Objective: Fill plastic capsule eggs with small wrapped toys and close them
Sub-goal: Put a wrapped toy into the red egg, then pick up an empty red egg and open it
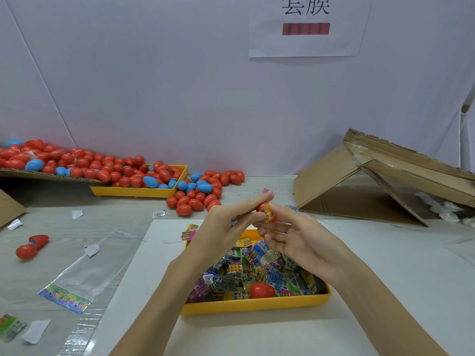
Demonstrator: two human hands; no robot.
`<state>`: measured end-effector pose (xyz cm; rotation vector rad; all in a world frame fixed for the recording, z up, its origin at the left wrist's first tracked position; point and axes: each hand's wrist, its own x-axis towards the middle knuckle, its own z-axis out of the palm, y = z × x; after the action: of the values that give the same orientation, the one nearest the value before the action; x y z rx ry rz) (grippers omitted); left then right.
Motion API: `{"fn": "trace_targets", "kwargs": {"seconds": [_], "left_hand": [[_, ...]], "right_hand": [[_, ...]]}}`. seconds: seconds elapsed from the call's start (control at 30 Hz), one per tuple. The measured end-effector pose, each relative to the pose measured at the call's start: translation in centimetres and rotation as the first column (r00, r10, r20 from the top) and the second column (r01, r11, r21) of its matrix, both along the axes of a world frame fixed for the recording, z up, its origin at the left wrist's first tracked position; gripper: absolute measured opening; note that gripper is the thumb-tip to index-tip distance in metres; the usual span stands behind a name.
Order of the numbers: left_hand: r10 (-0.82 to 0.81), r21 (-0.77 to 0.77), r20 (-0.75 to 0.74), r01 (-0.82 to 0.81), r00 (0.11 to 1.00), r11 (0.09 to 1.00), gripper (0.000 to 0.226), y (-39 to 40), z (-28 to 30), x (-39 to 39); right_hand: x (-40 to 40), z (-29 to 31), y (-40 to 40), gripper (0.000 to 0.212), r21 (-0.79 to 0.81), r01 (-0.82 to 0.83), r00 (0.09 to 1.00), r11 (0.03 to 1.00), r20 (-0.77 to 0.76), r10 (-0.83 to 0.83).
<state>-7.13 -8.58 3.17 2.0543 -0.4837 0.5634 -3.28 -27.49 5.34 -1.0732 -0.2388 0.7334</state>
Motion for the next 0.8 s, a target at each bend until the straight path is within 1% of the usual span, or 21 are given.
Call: {"fn": "trace_targets", "kwargs": {"seconds": [0.07, 0.1, 0.13, 0.17, 0.2, 0.23, 0.27, 0.3, 0.33, 0.47, 0.6, 0.7, 0.77, 0.8], "left_hand": [[-0.032, -0.010, -0.035, 0.032, 0.999, 0.999, 0.048, 0.2, -0.1, 0.0], [-0.058, -0.037, -0.062, 0.055, 0.996, 0.998, 0.049, 0.3, -0.1, 0.0], [-0.083, -0.075, -0.094, 0.076, 0.992, 0.994, 0.048, 0.4, 0.0, 0.0], [-0.101, -0.115, -0.124, 0.087, 0.987, 0.990, 0.047, 0.4, 0.0, 0.0], [-0.105, -0.155, -0.142, 0.083, 0.984, 0.984, 0.043, 0.3, 0.1, 0.0], [-0.093, -0.194, -0.146, 0.064, 0.985, 0.979, 0.039, 0.2, 0.1, -0.1], [-0.069, -0.233, -0.140, 0.035, 0.988, 0.972, 0.035, 0.0, 0.2, 0.0], [-0.045, -0.272, -0.135, 0.007, 0.990, 0.962, 0.031, -0.2, 0.1, 0.0], [-0.036, -0.312, -0.135, -0.008, 0.990, 0.950, 0.029, -0.4, 0.1, 0.1], [-0.097, -0.432, -0.152, 0.022, 0.984, 0.901, 0.030, -0.7, -0.4, 0.2], [-0.134, -0.436, -0.148, 0.057, 0.980, 0.898, 0.032, -0.4, -0.7, 0.3], [-0.137, -0.417, -0.142, 0.066, 0.980, 0.907, 0.033, -0.2, -0.7, 0.5], [-0.130, -0.407, -0.146, 0.060, 0.981, 0.911, 0.037, -0.2, -0.5, 0.7], [-0.108, -0.392, -0.151, 0.041, 0.983, 0.919, 0.039, -0.2, -0.5, 0.8]], "right_hand": [[0.1, -0.5, 0.1, 0.032, 0.001, 0.039, 0.998, 0.999, 0.039, -0.039], [0.2, -0.6, 0.1, 0.035, -0.026, 0.074, 0.992, 0.997, 0.106, -0.071], [0.2, -0.8, 0.1, 0.037, -0.087, 0.129, 0.970, 0.988, 0.217, -0.108], [0.3, -1.0, 0.1, 0.038, -0.171, 0.214, 0.920, 0.962, 0.367, -0.139], [0.3, -1.2, 0.1, 0.036, -0.245, 0.322, 0.833, 0.914, 0.533, -0.150], [0.3, -1.4, 0.1, 0.035, -0.272, 0.416, 0.729, 0.868, 0.670, -0.140], [0.4, -1.7, 0.2, 0.034, -0.261, 0.468, 0.646, 0.844, 0.754, -0.125], [0.3, -1.9, 0.4, 0.033, -0.233, 0.478, 0.603, 0.847, 0.788, -0.123], [0.2, -2.0, 0.6, 0.030, -0.204, 0.470, 0.585, 0.859, 0.800, -0.131], [-0.1, -2.4, 1.0, 0.026, -0.134, 0.495, 0.509, 0.858, 0.846, -0.161], [-0.4, -2.5, 1.1, 0.027, -0.100, 0.540, 0.413, 0.836, 0.897, -0.160], [-0.6, -2.3, 1.1, 0.027, -0.094, 0.553, 0.370, 0.827, 0.918, -0.143], [-0.2, -2.0, 1.0, 0.027, -0.080, 0.600, 0.325, 0.796, 0.934, -0.151], [0.3, -1.6, 0.8, 0.028, -0.051, 0.646, 0.273, 0.761, 0.947, -0.168]]}}
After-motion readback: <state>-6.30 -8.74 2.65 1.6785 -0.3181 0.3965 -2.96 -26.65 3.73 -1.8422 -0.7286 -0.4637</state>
